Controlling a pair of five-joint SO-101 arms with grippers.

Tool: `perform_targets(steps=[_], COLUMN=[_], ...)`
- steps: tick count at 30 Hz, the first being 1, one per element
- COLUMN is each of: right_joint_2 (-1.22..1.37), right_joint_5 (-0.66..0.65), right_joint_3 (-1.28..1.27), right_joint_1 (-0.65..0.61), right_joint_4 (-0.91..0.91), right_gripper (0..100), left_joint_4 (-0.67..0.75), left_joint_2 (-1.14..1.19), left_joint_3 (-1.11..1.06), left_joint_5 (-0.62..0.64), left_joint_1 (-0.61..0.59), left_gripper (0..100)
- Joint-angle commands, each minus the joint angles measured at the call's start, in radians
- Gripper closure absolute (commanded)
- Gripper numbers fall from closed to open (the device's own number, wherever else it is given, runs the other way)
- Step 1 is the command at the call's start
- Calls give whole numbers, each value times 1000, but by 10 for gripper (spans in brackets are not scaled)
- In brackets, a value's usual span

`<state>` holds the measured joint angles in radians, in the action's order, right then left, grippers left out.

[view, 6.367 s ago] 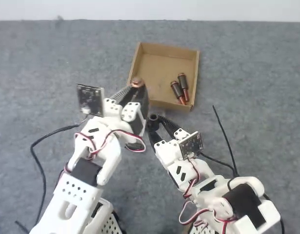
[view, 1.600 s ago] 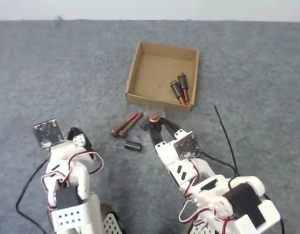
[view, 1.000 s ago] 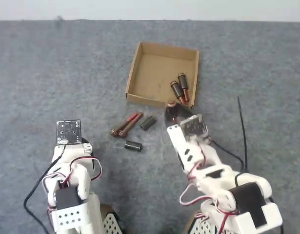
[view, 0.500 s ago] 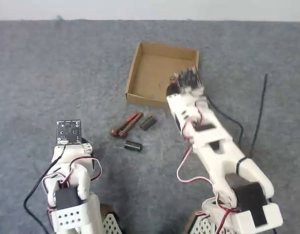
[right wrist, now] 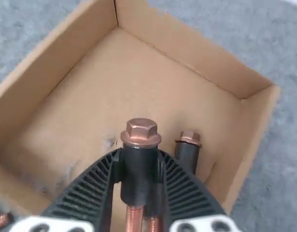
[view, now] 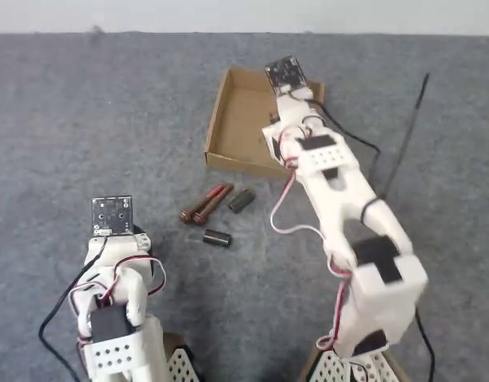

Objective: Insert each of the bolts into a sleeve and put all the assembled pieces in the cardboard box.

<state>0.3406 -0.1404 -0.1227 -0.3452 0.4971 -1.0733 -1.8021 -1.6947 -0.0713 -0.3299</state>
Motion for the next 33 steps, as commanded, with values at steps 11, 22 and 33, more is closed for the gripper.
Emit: perform_targets(steps=[11,22,33], right_joint_2=[255,179,-21], right_joint_5=[-14,-17,-8], right_joint_3=[322,327,324], right_joint_1=[7,-4,-8], right_joint_4=[145,199,449], right_gripper=[978,833,864], left_joint_4=[2,2,2], left_joint_2=[-8,-8,-8], left_joint_3=[8,8,8], left_joint_5=[-9,-9,-9], left_joint_1=[-3,-3,-3], left_gripper=[988,988,988])
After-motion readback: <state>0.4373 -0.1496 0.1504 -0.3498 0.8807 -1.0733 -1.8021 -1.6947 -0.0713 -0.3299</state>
